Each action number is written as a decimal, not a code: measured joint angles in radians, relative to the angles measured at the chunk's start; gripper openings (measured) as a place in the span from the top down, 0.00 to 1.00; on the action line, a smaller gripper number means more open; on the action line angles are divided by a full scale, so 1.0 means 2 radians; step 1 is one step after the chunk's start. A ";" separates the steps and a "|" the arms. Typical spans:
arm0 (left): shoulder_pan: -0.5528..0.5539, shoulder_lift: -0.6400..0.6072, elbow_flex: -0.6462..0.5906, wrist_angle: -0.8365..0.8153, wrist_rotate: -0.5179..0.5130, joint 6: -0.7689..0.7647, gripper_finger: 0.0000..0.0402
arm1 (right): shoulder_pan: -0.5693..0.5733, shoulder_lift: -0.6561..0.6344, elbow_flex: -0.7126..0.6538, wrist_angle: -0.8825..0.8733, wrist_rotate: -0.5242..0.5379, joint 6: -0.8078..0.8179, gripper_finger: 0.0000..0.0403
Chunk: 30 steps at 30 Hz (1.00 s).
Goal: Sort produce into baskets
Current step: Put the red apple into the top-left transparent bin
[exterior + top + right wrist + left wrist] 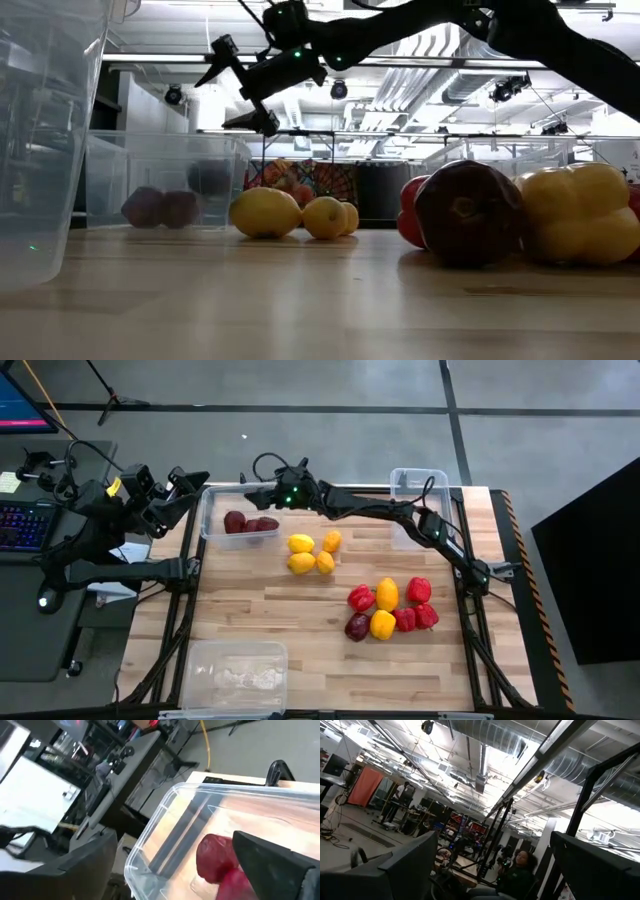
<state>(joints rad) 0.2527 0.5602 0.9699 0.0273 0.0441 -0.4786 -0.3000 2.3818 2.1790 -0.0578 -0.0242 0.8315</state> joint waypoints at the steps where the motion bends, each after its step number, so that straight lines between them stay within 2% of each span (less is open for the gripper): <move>1: 0.000 0.000 0.000 0.000 0.000 0.000 0.07 | -0.003 0.000 0.003 -0.004 -0.014 -0.002 0.06; 5: 0.000 0.000 0.000 -0.003 0.000 0.000 0.07 | -0.016 -0.019 0.008 -0.041 -0.061 -0.019 0.07; 8: 0.000 0.000 0.000 -0.004 0.000 0.000 0.07 | -0.018 -0.050 0.008 -0.120 -0.076 -0.077 0.07; 10: 0.000 0.000 0.000 -0.004 0.000 0.000 0.07 | -0.011 -0.073 0.009 -0.193 -0.063 -0.132 0.07; 12: 0.000 0.000 0.000 -0.004 0.000 0.000 0.07 | 0.003 -0.095 0.009 -0.280 -0.033 -0.181 0.07; 15: 0.000 0.000 0.000 -0.004 0.000 0.000 0.07 | 0.033 -0.124 0.009 -0.409 0.049 -0.229 0.07; 18: 0.000 0.000 0.000 -0.004 0.000 0.000 0.07 | 0.070 -0.146 0.009 -0.513 0.124 -0.247 0.07; 20: 0.000 0.000 0.000 -0.004 0.000 0.000 0.07 | 0.100 -0.159 0.002 -0.563 0.151 -0.250 0.07; 22: 0.000 0.000 0.000 -0.004 0.000 0.000 0.07 | 0.129 -0.177 -0.024 -0.588 0.156 -0.248 0.07; 25: 0.000 0.000 0.000 -0.004 0.000 0.000 0.07 | 0.170 -0.221 -0.098 -0.593 0.156 -0.235 0.07; 28: 0.000 0.000 0.000 -0.004 -0.001 0.000 0.07 | 0.205 -0.285 -0.194 -0.576 0.155 -0.178 0.07; 30: 0.000 0.000 0.000 -0.004 -0.001 0.000 0.07 | 0.227 -0.327 -0.254 -0.562 0.131 -0.116 0.07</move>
<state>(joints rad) 0.2527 0.5600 0.9699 0.0198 0.0422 -0.4787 0.1538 1.7274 1.6705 -1.1823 0.2379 0.5999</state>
